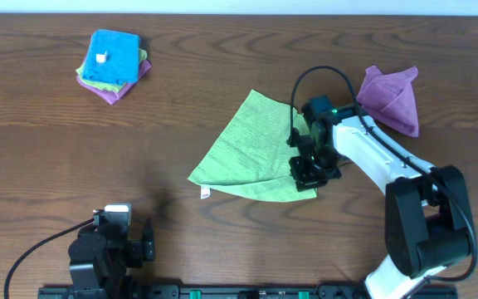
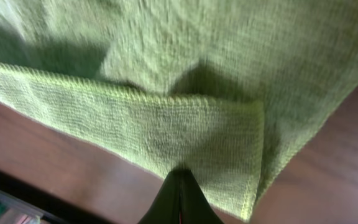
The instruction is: Fold the cloth
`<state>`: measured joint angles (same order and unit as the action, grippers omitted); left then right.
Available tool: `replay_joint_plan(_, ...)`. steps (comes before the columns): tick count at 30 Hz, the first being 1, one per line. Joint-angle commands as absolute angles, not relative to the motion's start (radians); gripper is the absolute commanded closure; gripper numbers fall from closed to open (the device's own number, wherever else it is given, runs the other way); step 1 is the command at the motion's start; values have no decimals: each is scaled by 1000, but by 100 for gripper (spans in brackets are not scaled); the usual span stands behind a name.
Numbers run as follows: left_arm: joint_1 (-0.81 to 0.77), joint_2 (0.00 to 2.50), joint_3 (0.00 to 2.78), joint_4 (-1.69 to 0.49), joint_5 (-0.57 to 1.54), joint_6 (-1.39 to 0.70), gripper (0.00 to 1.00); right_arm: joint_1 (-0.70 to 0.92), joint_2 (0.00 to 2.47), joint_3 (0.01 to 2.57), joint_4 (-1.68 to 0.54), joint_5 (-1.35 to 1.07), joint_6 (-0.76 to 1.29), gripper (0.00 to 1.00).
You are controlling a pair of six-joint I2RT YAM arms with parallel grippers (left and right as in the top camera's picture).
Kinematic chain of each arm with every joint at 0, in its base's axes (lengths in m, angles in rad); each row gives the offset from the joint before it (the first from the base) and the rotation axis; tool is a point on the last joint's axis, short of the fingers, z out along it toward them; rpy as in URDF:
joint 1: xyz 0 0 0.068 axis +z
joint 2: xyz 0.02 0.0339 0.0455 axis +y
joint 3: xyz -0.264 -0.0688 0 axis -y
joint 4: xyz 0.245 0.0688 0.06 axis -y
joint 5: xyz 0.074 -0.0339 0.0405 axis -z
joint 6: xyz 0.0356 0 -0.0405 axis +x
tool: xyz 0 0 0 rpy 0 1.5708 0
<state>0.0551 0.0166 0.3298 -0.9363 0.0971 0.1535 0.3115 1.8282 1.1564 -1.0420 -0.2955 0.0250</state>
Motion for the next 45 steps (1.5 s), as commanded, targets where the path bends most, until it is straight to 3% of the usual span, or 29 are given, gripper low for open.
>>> replay_joint_plan(1,50,10,330,-945,94,142,5,311,1819,1163,-1010,-288,23,87)
replay_joint_plan(9,50,10,330,-946,94,142,5,298,1817,1165,-939,-251,81,67)
replay_joint_plan(25,50,10,330,-946,94,142,5,298,1801,1220,-935,-75,154,67)
replay_joint_plan(33,50,10,330,-946,94,142,5,298,1797,1237,-998,-104,164,55)
replay_joint_plan(45,50,10,330,-946,94,142,5,298,1800,1178,-972,-140,165,59)
